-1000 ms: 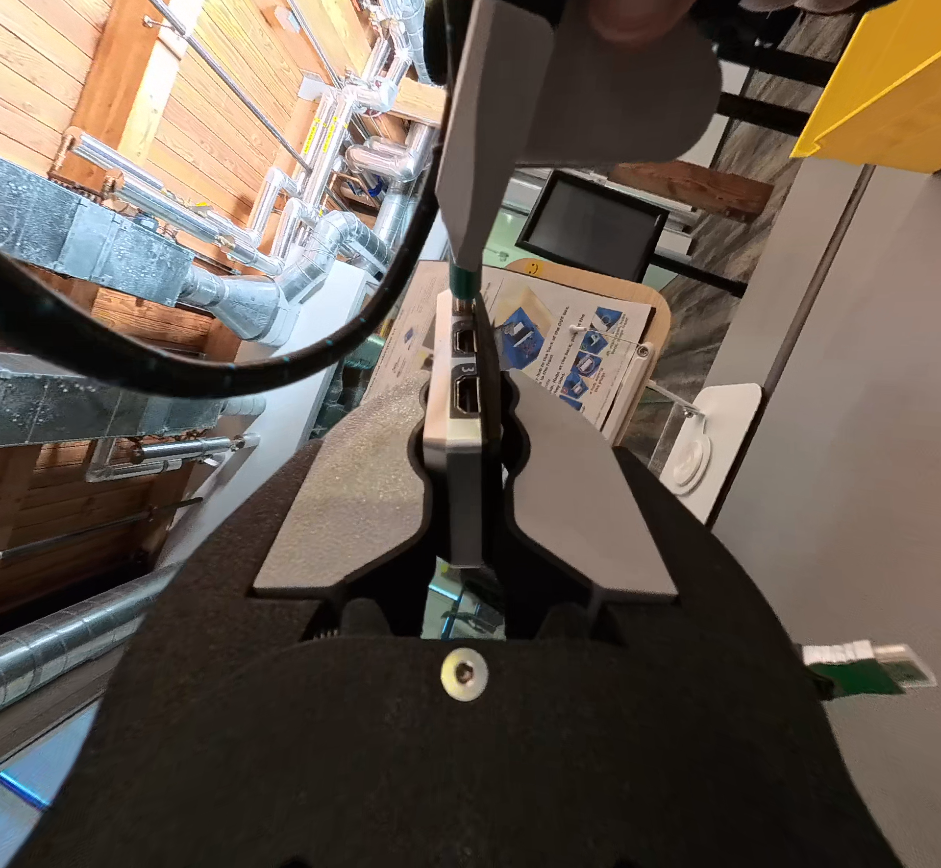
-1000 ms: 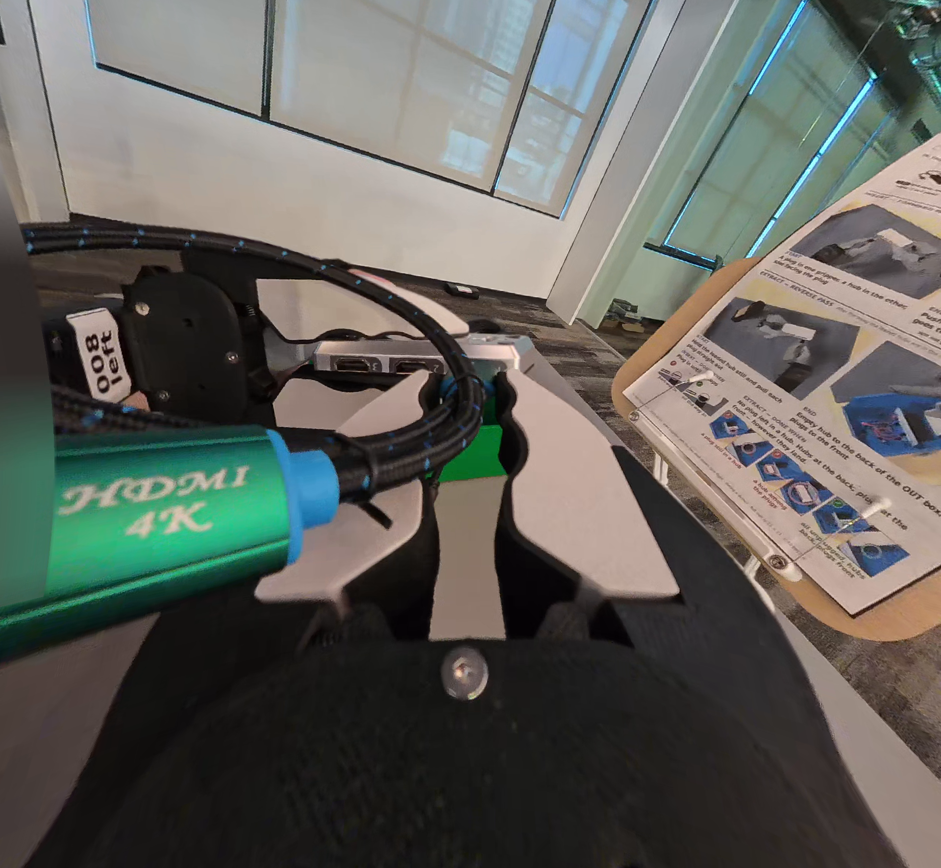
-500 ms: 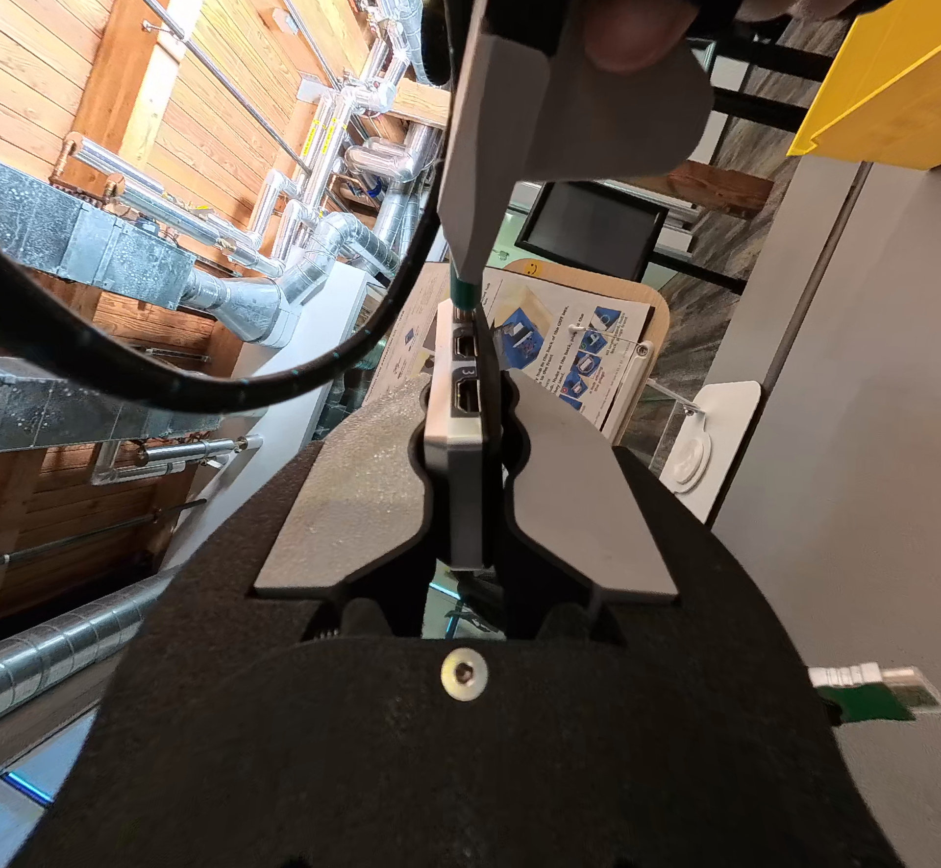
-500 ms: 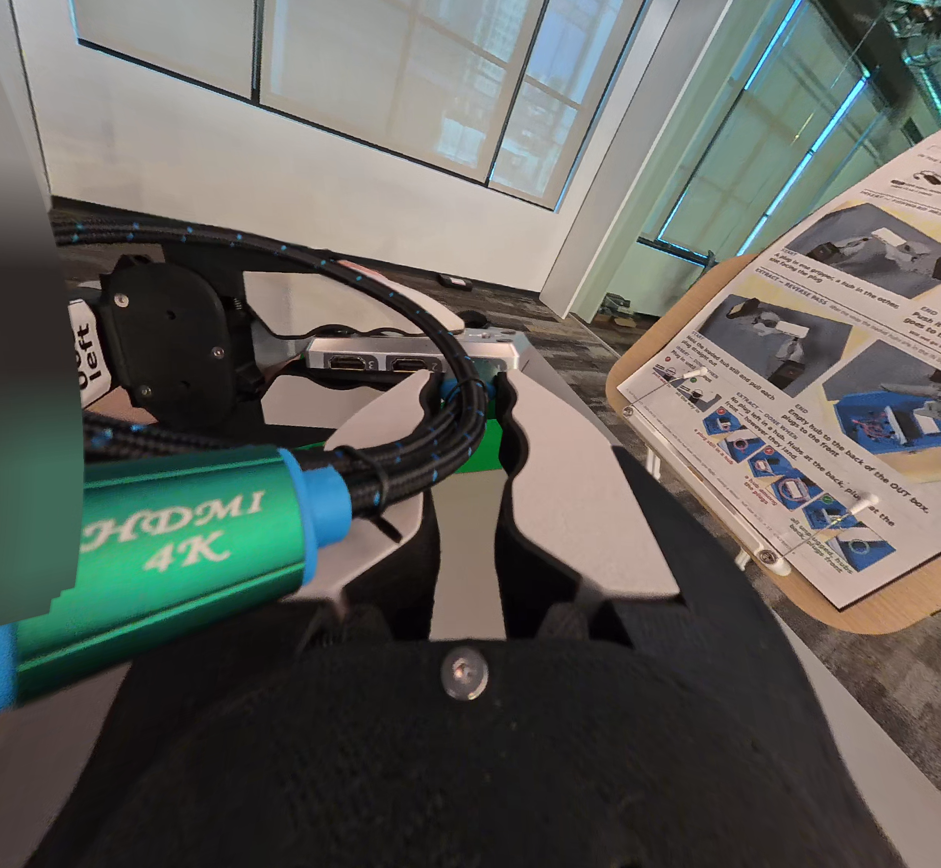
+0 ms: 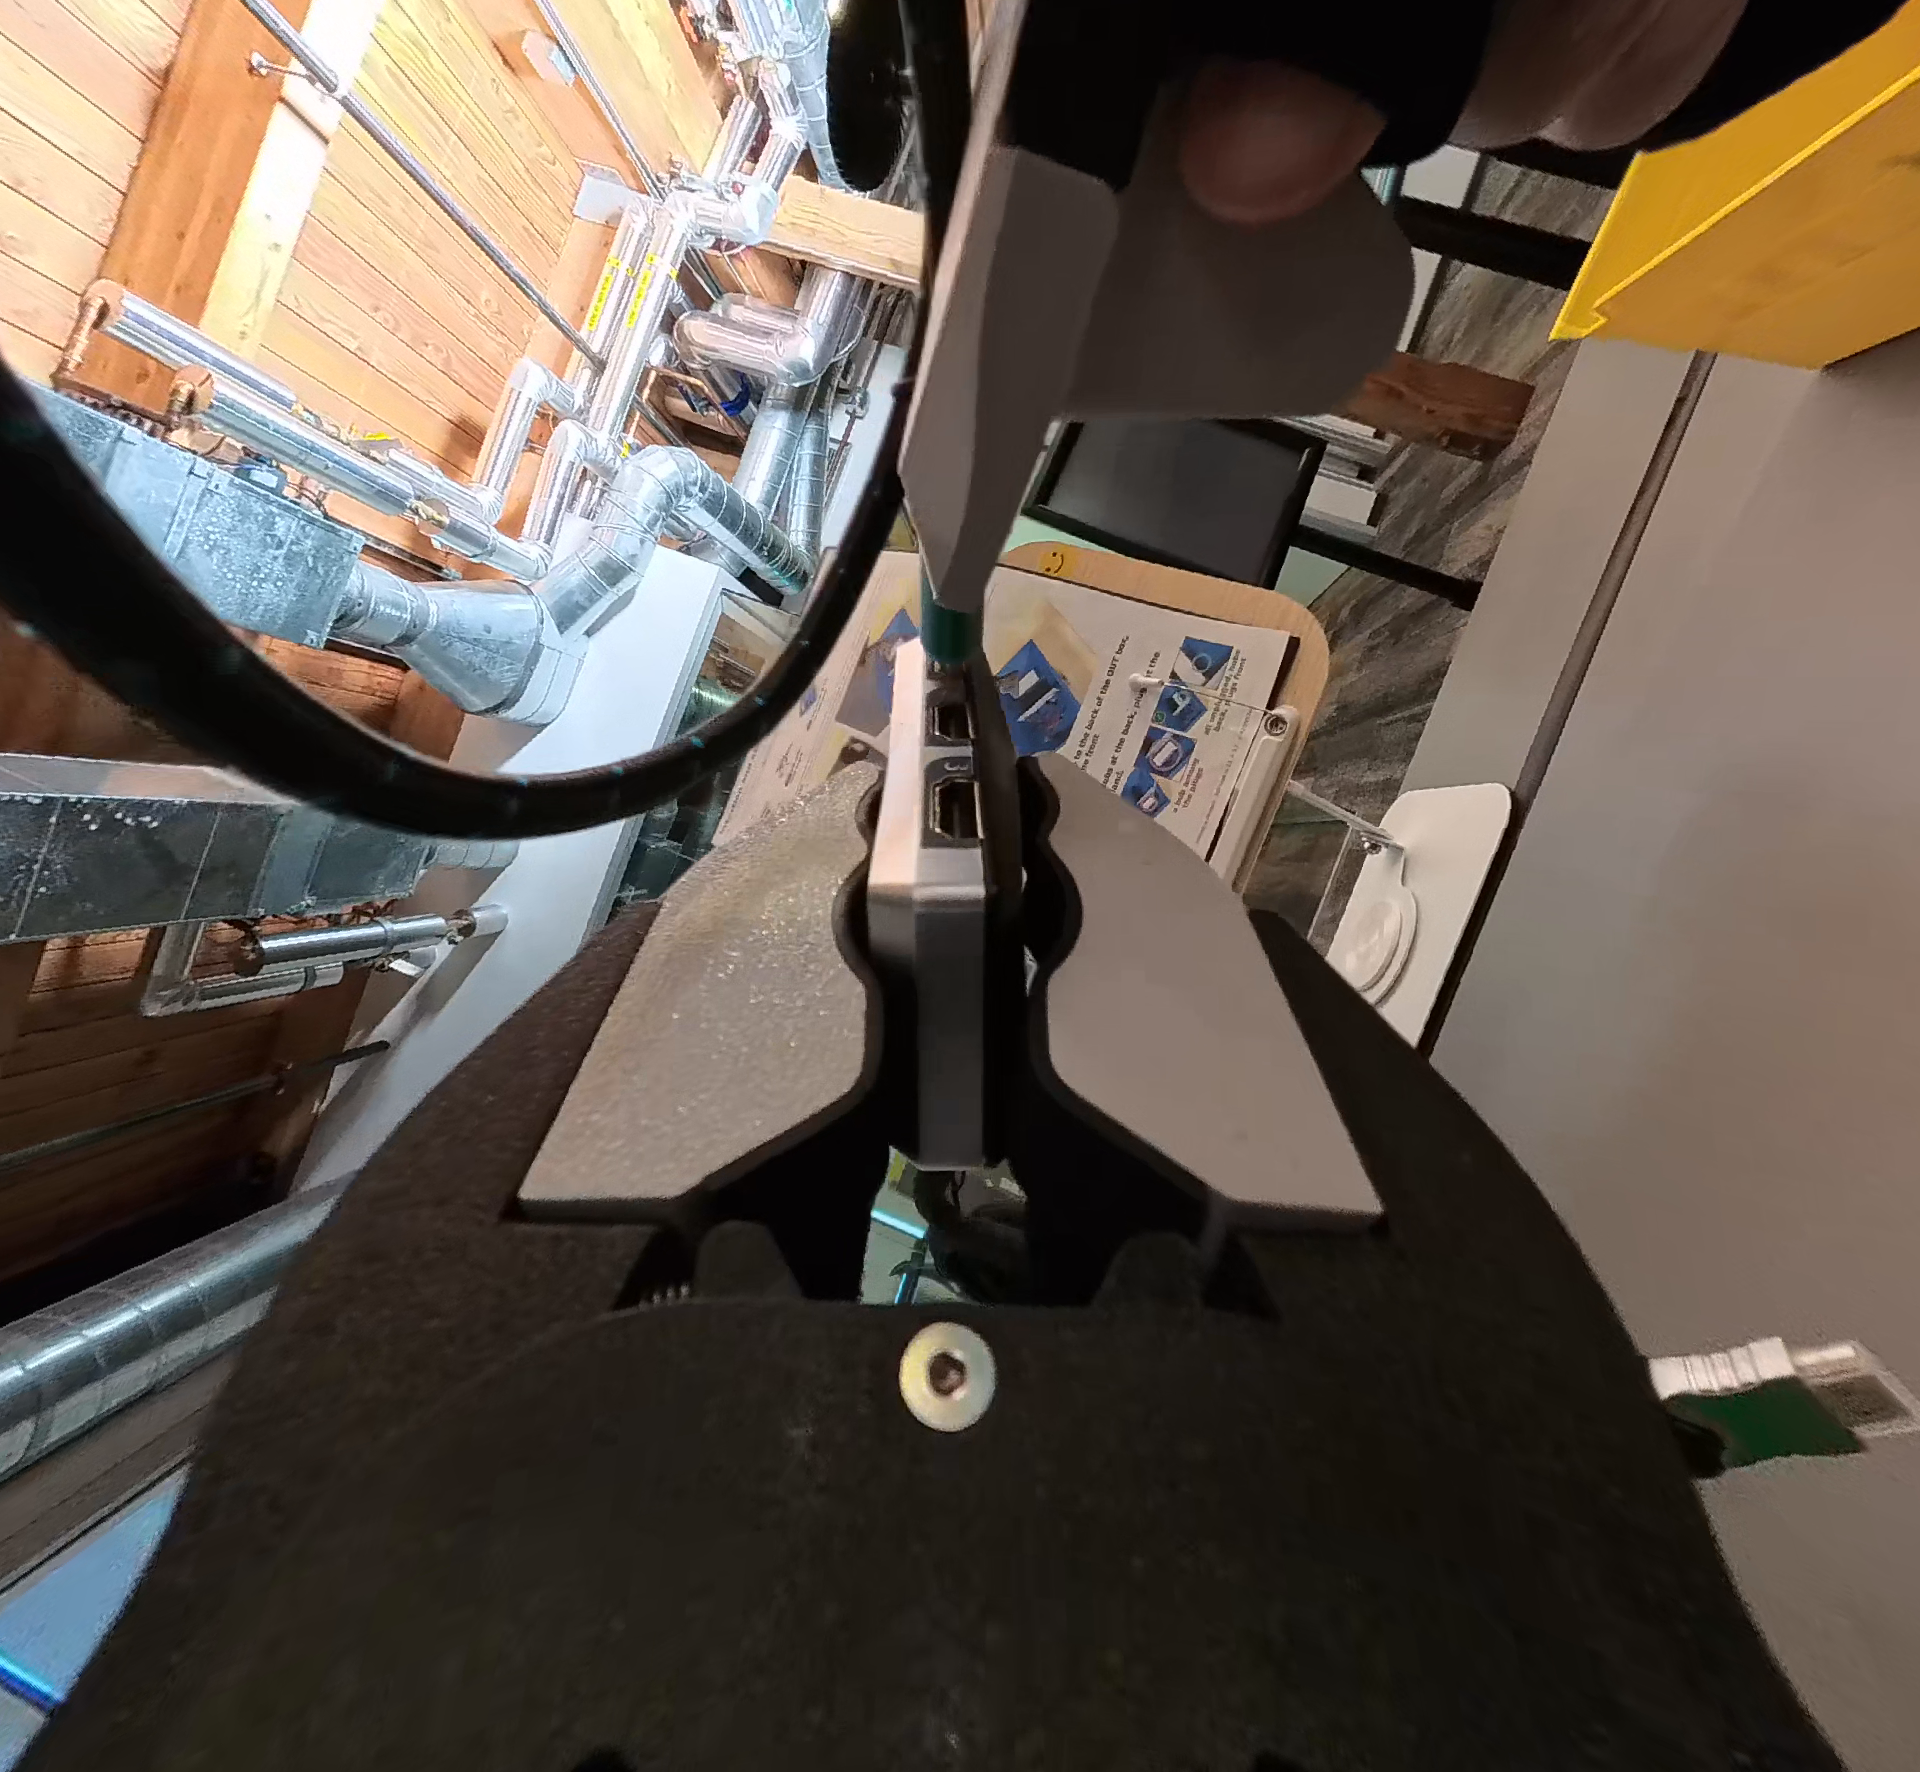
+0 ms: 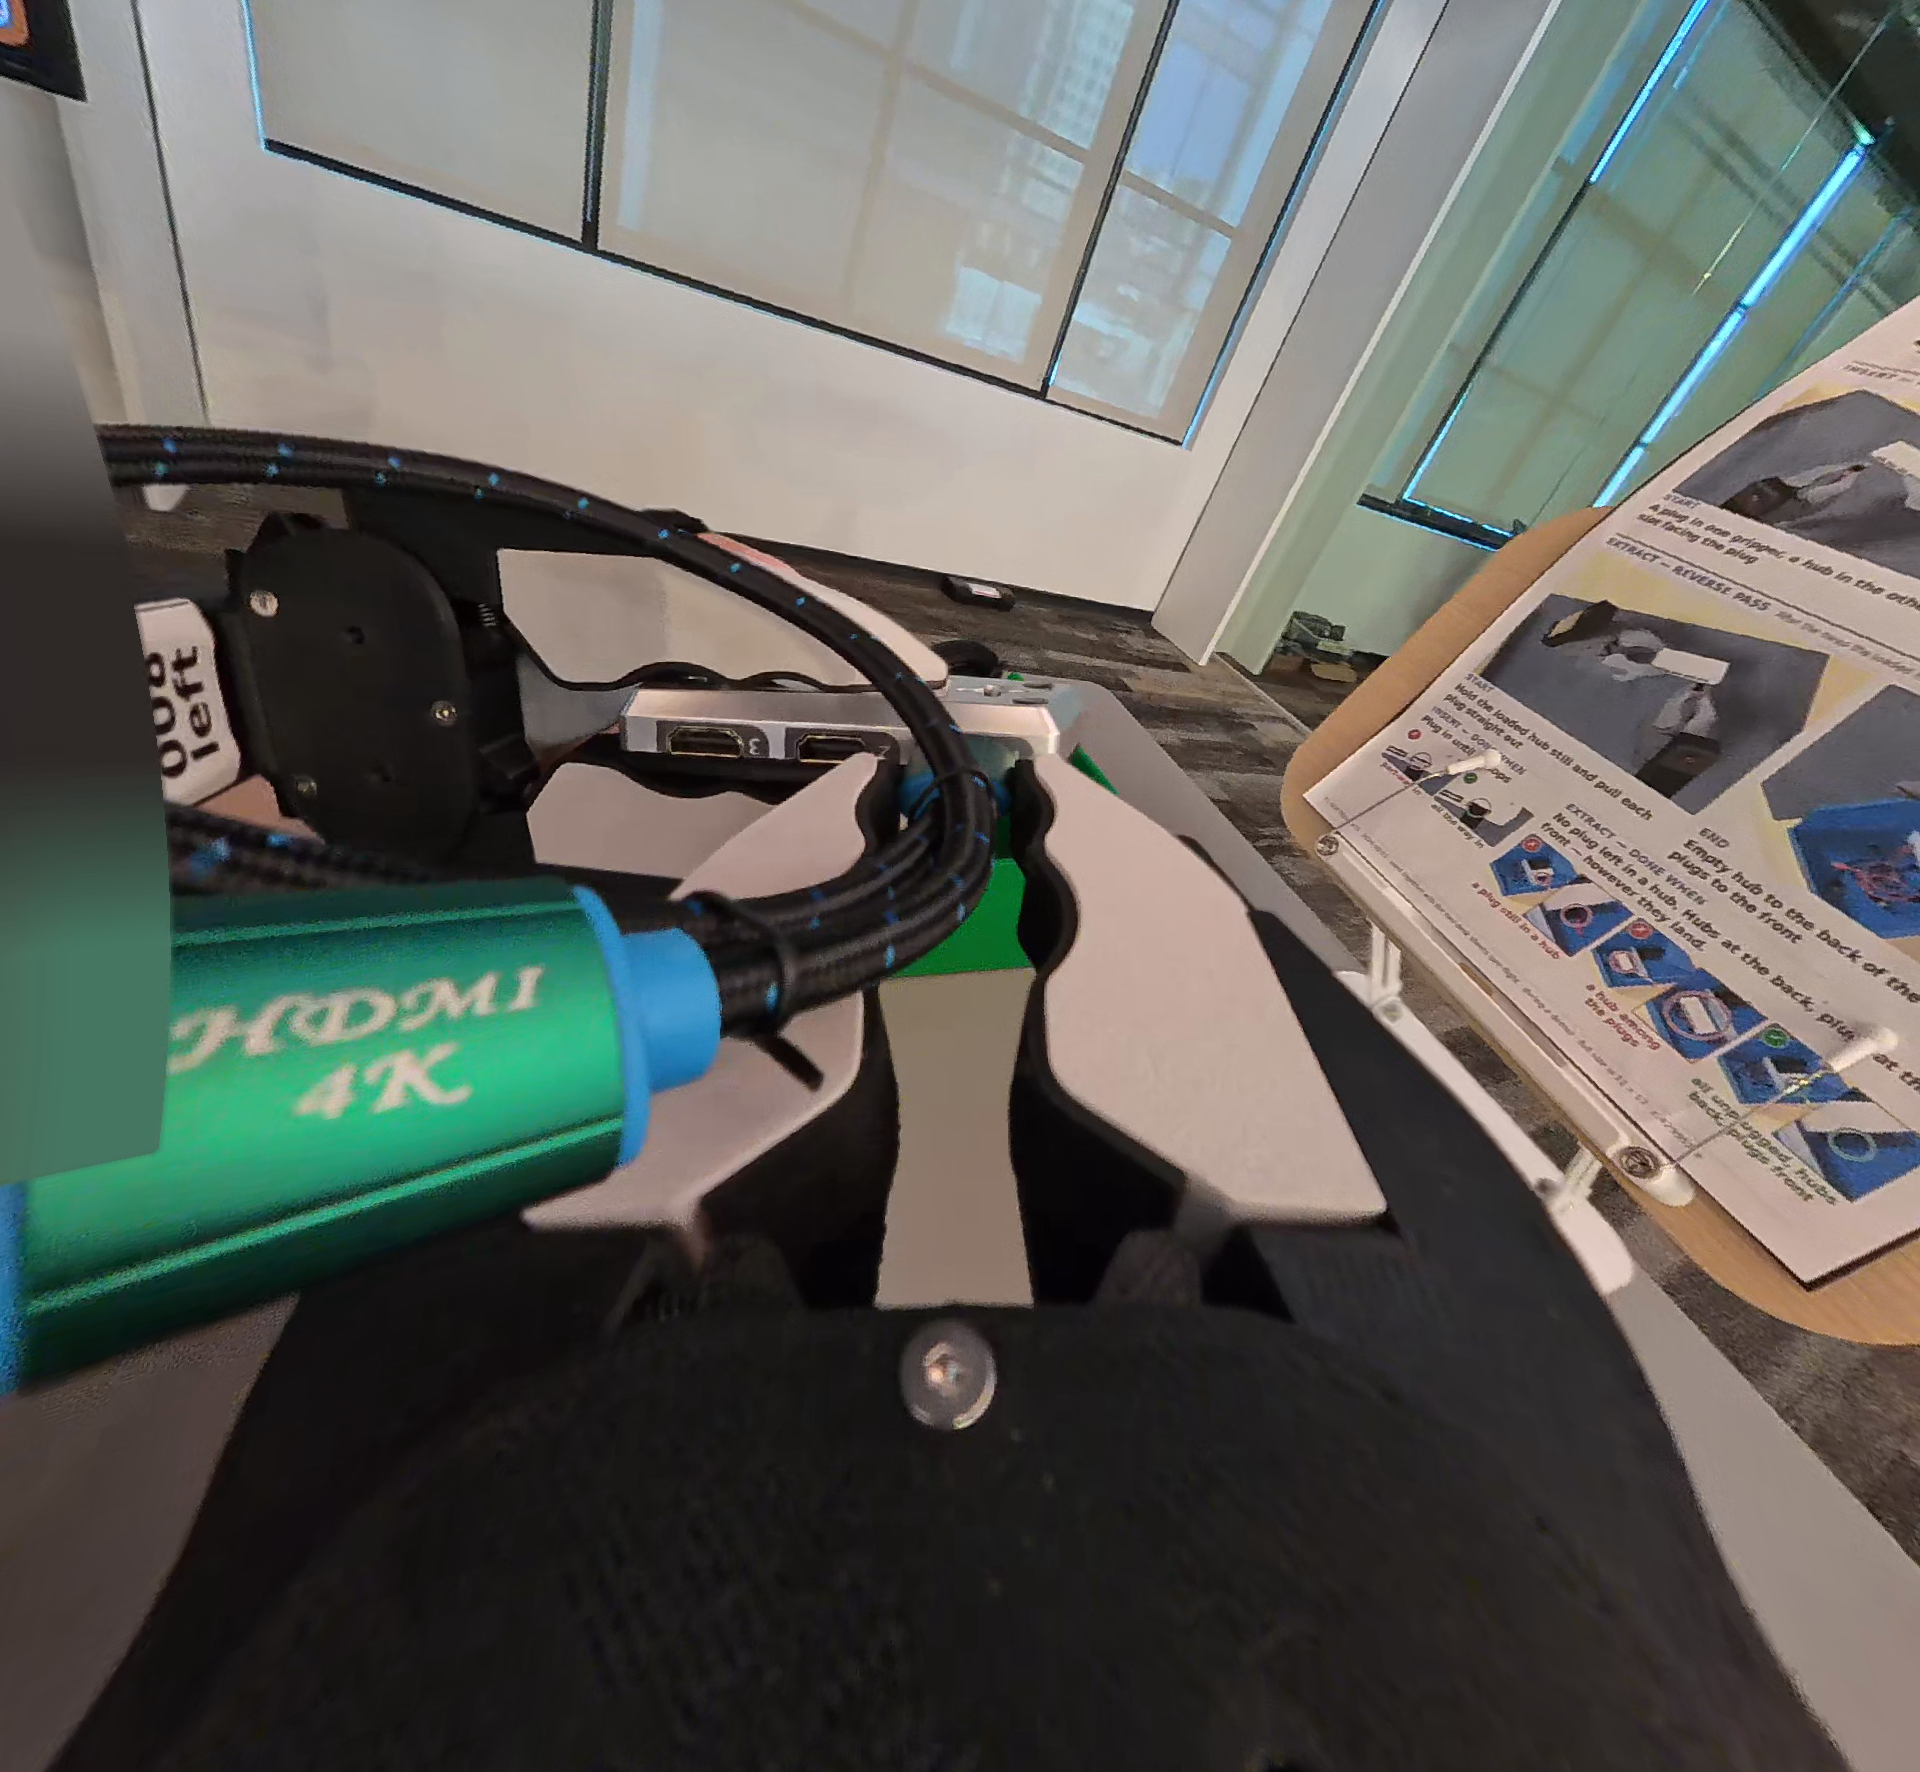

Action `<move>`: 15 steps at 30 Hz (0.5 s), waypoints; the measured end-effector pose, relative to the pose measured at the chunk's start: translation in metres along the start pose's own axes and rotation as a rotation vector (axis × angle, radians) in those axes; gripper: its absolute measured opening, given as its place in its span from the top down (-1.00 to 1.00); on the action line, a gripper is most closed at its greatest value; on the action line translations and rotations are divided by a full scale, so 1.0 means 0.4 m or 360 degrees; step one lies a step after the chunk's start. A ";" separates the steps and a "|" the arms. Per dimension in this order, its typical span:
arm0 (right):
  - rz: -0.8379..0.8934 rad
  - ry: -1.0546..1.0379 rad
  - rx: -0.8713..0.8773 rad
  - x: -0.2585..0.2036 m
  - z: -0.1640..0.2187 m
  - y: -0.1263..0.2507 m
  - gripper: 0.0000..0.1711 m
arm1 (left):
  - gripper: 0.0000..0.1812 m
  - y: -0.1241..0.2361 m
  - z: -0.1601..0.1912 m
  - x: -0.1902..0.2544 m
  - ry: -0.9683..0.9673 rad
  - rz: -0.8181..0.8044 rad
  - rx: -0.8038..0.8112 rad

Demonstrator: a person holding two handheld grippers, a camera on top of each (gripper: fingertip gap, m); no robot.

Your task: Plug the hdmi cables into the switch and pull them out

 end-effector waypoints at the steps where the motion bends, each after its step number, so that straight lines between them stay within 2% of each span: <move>1: -0.0015 -0.0025 0.0020 0.000 0.001 0.000 0.76 | 0.76 0.001 -0.001 0.001 0.0006 0.0004 0.0004; 4: -0.0045 -0.0124 0.0083 0.002 0.005 -0.002 0.76 | 0.76 0.004 -0.011 0.006 0.0031 0.0018 0.0028; 9: -0.0022 -0.0079 0.0040 0.010 0.024 -0.005 0.73 | 0.75 -0.007 0.001 0.016 0.0016 0.0057 -0.0019; 15: 0.0139 0.0158 -0.0014 0.027 0.019 -0.001 0.77 | 0.72 -0.025 0.007 0.038 0.0325 0.0183 -0.0029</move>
Point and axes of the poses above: each gripper's, where its closed fingertips meet, y back along the fingers, z out of its underside, x = y × z across the jaws, the point moved 2 cm from there along y, back along the fingers, and after that the axes turned 15 degrees about y, right-handed, at the moved point
